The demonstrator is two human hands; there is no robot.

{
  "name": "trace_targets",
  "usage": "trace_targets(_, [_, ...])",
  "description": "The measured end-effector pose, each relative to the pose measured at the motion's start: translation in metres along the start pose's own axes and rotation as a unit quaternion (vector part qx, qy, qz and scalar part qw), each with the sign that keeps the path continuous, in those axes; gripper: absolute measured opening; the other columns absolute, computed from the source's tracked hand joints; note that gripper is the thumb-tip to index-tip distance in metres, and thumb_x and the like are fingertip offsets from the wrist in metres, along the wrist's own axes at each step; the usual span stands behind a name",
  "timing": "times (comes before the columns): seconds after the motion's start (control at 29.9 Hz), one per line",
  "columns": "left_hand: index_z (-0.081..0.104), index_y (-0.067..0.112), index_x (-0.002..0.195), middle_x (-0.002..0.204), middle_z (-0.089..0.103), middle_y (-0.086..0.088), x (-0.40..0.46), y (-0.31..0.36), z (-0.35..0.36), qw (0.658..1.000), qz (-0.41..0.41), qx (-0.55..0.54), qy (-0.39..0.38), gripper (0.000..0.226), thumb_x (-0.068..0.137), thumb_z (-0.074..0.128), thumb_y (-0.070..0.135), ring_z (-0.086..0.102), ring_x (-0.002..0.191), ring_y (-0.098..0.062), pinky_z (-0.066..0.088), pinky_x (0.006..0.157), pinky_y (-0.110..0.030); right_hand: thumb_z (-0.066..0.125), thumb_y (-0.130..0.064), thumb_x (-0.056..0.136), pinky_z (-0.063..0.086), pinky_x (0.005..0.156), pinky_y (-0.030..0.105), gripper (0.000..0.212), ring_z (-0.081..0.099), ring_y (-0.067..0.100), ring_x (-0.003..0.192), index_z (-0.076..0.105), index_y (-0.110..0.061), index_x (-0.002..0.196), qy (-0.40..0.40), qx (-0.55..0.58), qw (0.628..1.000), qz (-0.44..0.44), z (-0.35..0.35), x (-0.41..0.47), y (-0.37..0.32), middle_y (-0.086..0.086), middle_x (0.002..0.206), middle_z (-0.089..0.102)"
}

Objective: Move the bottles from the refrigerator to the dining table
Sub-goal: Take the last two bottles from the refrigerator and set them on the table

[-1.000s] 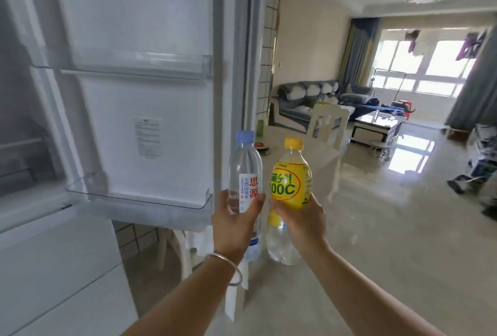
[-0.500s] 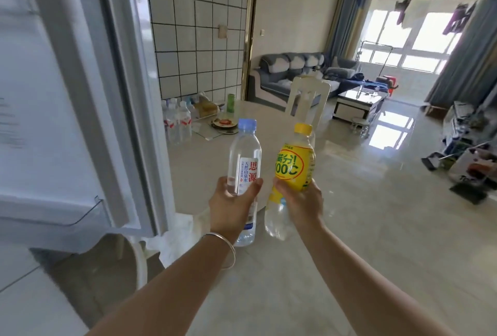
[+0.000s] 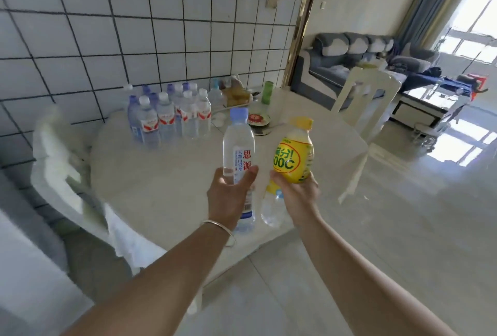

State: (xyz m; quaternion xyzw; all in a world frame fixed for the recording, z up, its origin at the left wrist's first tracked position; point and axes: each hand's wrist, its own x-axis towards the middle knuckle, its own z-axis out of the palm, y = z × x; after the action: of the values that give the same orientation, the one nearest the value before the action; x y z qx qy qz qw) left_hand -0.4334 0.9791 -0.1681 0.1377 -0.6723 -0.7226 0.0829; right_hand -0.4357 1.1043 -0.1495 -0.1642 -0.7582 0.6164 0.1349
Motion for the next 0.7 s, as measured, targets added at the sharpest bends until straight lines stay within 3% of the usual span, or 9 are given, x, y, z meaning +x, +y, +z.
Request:
trace_targets(0.07, [0.057, 0.026, 0.089, 0.088, 0.071, 0.000, 0.033, -0.010, 0.006, 1.000, -0.014, -0.013, 0.023, 0.039, 0.067, 0.076, 0.052, 0.071, 0.076, -0.017, 0.058, 0.078, -0.039, 0.079, -0.024, 0.068, 0.046, 0.057, 0.015, 0.030, 0.062, 0.006, 0.070, 0.067, -0.020, 0.095, -0.049, -0.003, 0.999, -0.004, 0.020, 0.036, 0.005, -0.007, 0.077, 0.066])
trace_targets(0.2, [0.061, 0.018, 0.093, 0.084, 0.074, -0.006, 0.093, -0.020, 0.014, 0.994, -0.035, -0.043, 0.098, 0.045, 0.065, 0.078, 0.049, 0.073, 0.074, -0.021, 0.058, 0.079, -0.048, 0.081, -0.027, 0.065, 0.050, 0.063, 0.024, 0.032, 0.064, 0.009, 0.070, 0.066, -0.024, 0.093, -0.152, -0.029, 0.988, -0.013, 0.063, 0.107, 0.007, -0.010, 0.076, 0.066])
trace_targets(0.4, [0.062, 0.015, 0.094, 0.079, 0.074, -0.006, 0.173, -0.019, 0.015, 0.976, -0.048, -0.052, 0.204, 0.049, 0.064, 0.077, 0.050, 0.073, 0.070, -0.022, 0.060, 0.071, -0.049, 0.083, -0.024, 0.063, 0.048, 0.065, 0.022, 0.047, 0.065, 0.014, 0.081, 0.062, -0.018, 0.104, -0.296, -0.048, 0.954, -0.021, 0.136, 0.191, 0.003, -0.001, 0.091, 0.069])
trace_targets(0.6, [0.063, 0.011, 0.100, 0.083, 0.073, -0.008, 0.229, -0.024, -0.005, 0.962, -0.043, -0.036, 0.268, 0.050, 0.064, 0.079, 0.042, 0.071, 0.071, -0.021, 0.060, 0.074, -0.045, 0.082, -0.014, 0.064, 0.043, 0.049, 0.007, 0.041, 0.062, 0.007, 0.071, 0.062, -0.016, 0.101, -0.379, -0.059, 0.923, -0.015, 0.209, 0.229, 0.010, -0.003, 0.085, 0.067])
trace_targets(0.7, [0.060, 0.013, 0.100, 0.080, 0.073, -0.001, 0.264, -0.035, -0.025, 0.954, -0.051, 0.006, 0.295, 0.063, 0.051, 0.075, 0.051, 0.071, 0.072, -0.019, 0.058, 0.075, -0.040, 0.084, -0.019, 0.061, 0.046, 0.060, 0.016, 0.052, 0.062, 0.014, 0.082, 0.061, -0.013, 0.107, -0.390, -0.107, 0.914, -0.026, 0.248, 0.242, 0.019, 0.003, 0.101, 0.065])
